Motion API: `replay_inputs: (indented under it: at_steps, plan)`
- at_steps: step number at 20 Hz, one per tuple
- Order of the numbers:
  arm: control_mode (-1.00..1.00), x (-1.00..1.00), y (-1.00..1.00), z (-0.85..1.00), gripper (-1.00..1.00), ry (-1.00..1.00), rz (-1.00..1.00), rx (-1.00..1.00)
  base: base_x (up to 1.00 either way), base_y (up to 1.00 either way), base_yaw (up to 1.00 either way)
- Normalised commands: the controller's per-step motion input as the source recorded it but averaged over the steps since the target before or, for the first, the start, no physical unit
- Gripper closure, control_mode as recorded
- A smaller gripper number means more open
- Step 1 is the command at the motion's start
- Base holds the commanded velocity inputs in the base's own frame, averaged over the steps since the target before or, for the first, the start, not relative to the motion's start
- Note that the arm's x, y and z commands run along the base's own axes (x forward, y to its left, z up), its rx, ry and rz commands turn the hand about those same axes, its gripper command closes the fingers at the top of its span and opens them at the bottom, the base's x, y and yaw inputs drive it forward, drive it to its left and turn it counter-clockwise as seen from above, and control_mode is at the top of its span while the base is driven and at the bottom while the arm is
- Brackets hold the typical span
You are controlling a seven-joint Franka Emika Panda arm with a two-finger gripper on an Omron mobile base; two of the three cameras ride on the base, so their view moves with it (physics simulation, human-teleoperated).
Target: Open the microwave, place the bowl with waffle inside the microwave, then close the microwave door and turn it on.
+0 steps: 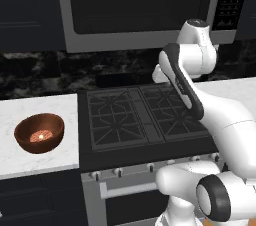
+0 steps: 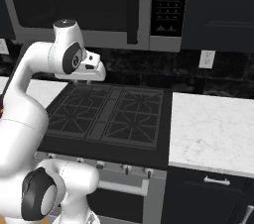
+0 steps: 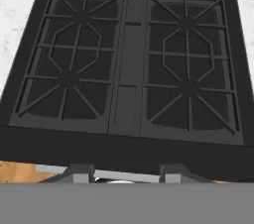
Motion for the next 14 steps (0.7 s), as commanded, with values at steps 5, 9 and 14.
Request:
replay_inputs:
  at_steps: [5,9,14]
  plan:
    - [-1.00,-0.26,-0.05,0.00,-1.00,-0.05,0.00,0.00,0.00,0.00,0.00]
    - [-1.00,-0.31,-0.46,0.03,-1.00,-0.50,0.00,0.01,0.00,0.00,0.00]
    - [-1.00,-0.12,-0.84,0.64,-1.00,-0.65,0.01,0.00,0.00,0.00,0.00]
